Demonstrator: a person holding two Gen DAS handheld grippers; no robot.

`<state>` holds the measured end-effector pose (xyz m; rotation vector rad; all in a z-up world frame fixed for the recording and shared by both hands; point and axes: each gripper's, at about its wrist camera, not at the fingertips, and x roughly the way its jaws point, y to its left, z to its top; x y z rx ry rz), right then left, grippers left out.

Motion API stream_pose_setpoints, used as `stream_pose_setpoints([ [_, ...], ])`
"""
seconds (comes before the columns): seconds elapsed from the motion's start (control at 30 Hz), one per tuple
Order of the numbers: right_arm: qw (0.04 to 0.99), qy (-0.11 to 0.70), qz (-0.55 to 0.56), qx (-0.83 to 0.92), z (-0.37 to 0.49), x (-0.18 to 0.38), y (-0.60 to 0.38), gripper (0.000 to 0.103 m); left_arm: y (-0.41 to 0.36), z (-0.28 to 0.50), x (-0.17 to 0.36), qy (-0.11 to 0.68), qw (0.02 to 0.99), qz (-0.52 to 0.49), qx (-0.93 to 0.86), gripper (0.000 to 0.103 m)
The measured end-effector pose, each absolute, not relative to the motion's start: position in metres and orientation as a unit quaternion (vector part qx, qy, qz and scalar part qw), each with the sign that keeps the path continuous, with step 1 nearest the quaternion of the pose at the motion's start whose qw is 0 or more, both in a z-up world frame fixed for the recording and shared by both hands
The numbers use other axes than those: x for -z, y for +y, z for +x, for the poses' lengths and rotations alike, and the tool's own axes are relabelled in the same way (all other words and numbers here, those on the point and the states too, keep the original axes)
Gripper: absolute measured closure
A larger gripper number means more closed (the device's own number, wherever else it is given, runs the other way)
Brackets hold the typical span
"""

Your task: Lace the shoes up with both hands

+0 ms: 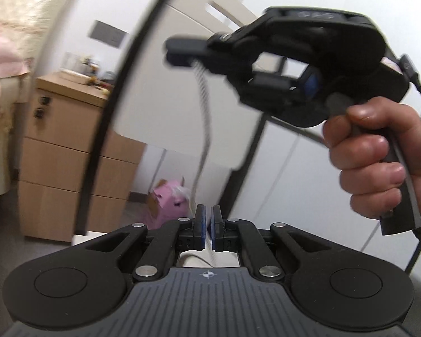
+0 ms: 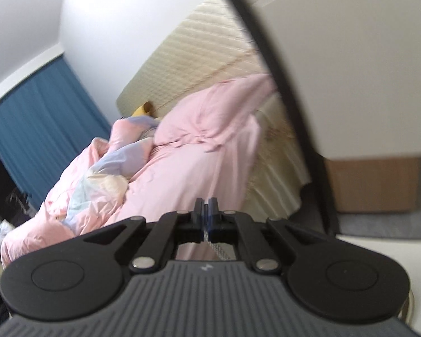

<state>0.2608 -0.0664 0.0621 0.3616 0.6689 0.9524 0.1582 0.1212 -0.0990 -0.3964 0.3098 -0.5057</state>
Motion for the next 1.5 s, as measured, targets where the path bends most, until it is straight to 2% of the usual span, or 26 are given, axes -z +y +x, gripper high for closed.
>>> stream_pose_setpoints([
  [0.07, 0.820, 0.306, 0.156, -0.457, 0.259, -0.075, -0.049, 0.100, 0.137, 0.153, 0.098, 0.143, 0.939, -0.212, 0.231, 0.089],
  [0.13, 0.824, 0.296, 0.145, -0.461, 0.257, -0.086, -0.034, 0.100, 0.148, 0.150, 0.096, 0.134, 0.943, -0.218, 0.213, 0.055],
  [0.17, 0.828, 0.289, 0.139, -0.459, 0.256, -0.090, -0.029, 0.100, 0.154, 0.146, 0.094, 0.126, 0.946, -0.218, 0.204, 0.052],
  [0.37, 0.870, 0.276, 0.126, -0.390, 0.249, -0.073, -0.049, 0.100, 0.160, 0.138, 0.081, 0.105, 0.951, -0.198, 0.212, 0.051],
  [0.73, 0.849, 0.337, 0.240, -0.328, 0.227, 0.006, -0.123, 0.100, 0.111, 0.140, 0.087, 0.119, 0.941, -0.147, 0.280, 0.051],
  [0.8, 0.841, 0.342, 0.257, -0.331, 0.224, 0.015, -0.130, 0.100, 0.102, 0.139, 0.088, 0.121, 0.939, -0.142, 0.288, 0.052],
  [0.83, 0.837, 0.345, 0.264, -0.332, 0.222, 0.018, -0.134, 0.100, 0.098, 0.139, 0.090, 0.122, 0.939, -0.139, 0.291, 0.056],
  [0.87, 0.833, 0.347, 0.271, -0.333, 0.221, 0.022, -0.137, 0.100, 0.095, 0.139, 0.091, 0.123, 0.938, -0.136, 0.295, 0.063],
  [0.9, 0.831, 0.348, 0.278, -0.334, 0.220, 0.024, -0.141, 0.100, 0.091, 0.140, 0.093, 0.123, 0.937, -0.134, 0.298, 0.081],
  [0.93, 0.829, 0.348, 0.284, -0.334, 0.219, 0.025, -0.145, 0.100, 0.089, 0.140, 0.095, 0.124, 0.937, -0.130, 0.301, 0.095],
  [0.97, 0.827, 0.347, 0.290, -0.334, 0.218, 0.026, -0.150, 0.100, 0.087, 0.140, 0.096, 0.124, 0.936, -0.126, 0.303, 0.098],
  [1.07, 0.821, 0.346, 0.308, -0.333, 0.215, 0.028, -0.163, 0.099, 0.082, 0.141, 0.100, 0.129, 0.934, -0.118, 0.313, 0.100],
  [1.2, 0.811, 0.341, 0.327, -0.345, 0.211, 0.032, -0.186, 0.093, 0.078, 0.141, 0.106, 0.143, 0.930, -0.111, 0.320, 0.100],
  [1.3, 0.808, 0.339, 0.342, -0.339, 0.208, 0.036, -0.200, 0.075, 0.074, 0.141, 0.108, 0.149, 0.928, -0.100, 0.327, 0.100],
  [1.5, 0.799, 0.350, 0.351, -0.342, 0.209, 0.043, -0.204, 0.074, 0.069, 0.144, 0.110, 0.162, 0.923, -0.088, 0.337, 0.100],
])
